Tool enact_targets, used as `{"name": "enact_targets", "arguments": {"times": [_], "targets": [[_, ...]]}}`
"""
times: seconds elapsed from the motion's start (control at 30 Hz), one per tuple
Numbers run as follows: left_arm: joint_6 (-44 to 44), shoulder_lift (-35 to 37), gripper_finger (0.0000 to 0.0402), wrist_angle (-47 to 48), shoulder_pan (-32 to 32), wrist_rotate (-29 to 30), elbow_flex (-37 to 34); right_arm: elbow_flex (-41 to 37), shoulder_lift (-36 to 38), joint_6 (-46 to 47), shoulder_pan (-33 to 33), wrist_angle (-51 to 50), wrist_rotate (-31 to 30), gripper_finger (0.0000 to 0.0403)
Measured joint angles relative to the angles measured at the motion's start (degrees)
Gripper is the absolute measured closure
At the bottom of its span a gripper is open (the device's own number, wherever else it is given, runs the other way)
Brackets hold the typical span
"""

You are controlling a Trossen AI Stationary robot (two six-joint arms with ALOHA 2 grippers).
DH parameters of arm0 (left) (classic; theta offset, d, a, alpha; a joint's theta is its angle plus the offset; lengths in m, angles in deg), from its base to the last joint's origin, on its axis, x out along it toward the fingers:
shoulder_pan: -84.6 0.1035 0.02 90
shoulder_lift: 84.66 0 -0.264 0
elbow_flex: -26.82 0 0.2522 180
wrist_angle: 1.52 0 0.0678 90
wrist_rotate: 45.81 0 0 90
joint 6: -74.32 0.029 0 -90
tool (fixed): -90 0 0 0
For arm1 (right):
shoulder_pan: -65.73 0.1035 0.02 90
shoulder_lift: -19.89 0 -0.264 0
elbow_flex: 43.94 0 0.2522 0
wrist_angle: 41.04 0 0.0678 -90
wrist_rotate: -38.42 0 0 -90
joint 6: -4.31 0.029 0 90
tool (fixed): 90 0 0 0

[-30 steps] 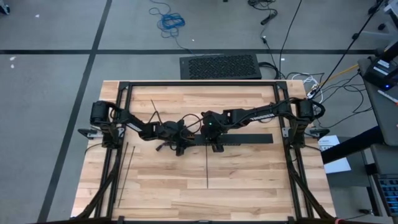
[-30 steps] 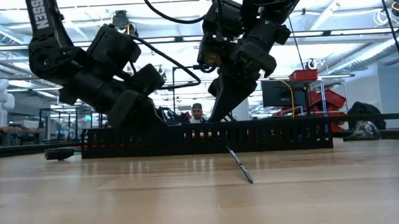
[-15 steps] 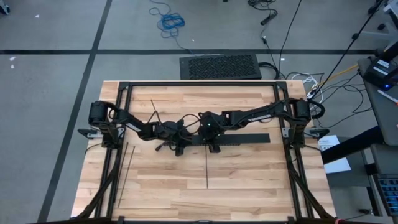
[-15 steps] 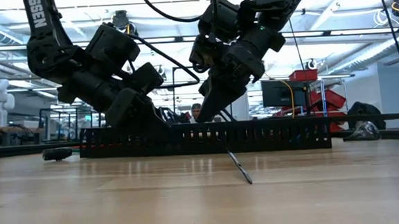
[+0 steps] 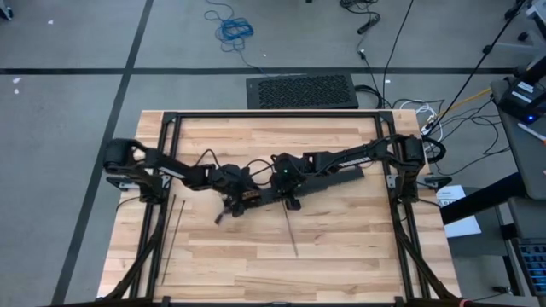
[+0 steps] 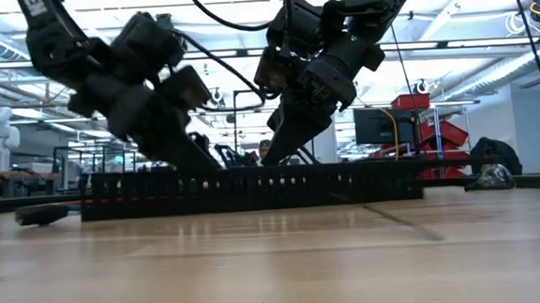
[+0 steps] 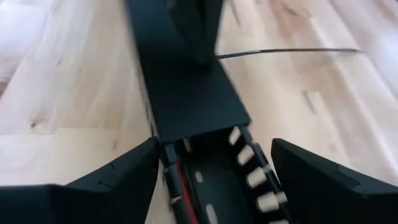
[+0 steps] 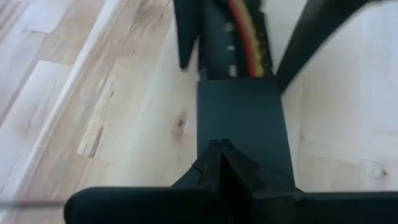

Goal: Ziptie cables
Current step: Insert the cover on the black cable duct

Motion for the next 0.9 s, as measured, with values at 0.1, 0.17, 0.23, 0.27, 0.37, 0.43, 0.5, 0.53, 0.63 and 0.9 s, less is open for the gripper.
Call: {"name": "enact_targets", "arguments": {"times": [0.1,0.17,0.23,0.27,0.37,0.43,0.5,0.53,0.63,0.9], "targets": [[-0.1,3.8,0.0098,4.5,-0.1,-0.4,0.0,0.0,0.0,-0.2,-0.1,0.0,-0.1,0.0403],[-1.7,4.8,0.0098,7.2,-0.4,-0.1,0.0,0.0,0.0,-0.3,-0.1,0.0,-0.1,0.0403],[-7.2,4.6,0.0098,7.9,-1.0,1.9,-0.4,0.0,0.0,-0.4,-0.1,0.3,-0.1,0.0403],[-9.9,4.4,0.0098,7.7,-1.4,3.1,-0.6,-0.1,0.0,-0.1,-0.1,0.5,-0.2,0.0403],[-16.9,3.3,0.0098,7.2,-3.9,9.1,-0.8,-0.1,0.0,0.5,-0.1,0.9,-0.6,0.0403],[-19.2,2.5,0.0098,5.8,-6.2,14.8,-0.9,-0.1,0.0,0.8,-0.2,1.0,-0.6,0.0403],[-19.5,2.1,0.0098,4.6,-8.7,19.7,-0.9,-0.2,0.0,0.8,-0.1,1.4,-0.7,0.0403],[-19.4,1.9,0.0098,4.1,-9.7,22.1,-0.8,-0.2,0.0,0.7,-0.1,1.8,-0.7,0.0403],[-18.8,0.7,0.0098,4.7,-11.6,28.1,-0.8,-0.2,-0.1,0.0,-0.2,2.5,-0.7,0.0403],[-19.3,-6.3,0.0097,1.9,-13.0,30.8,-0.7,-0.2,-0.1,0.9,-0.1,3.1,-0.5,0.0403]]}}
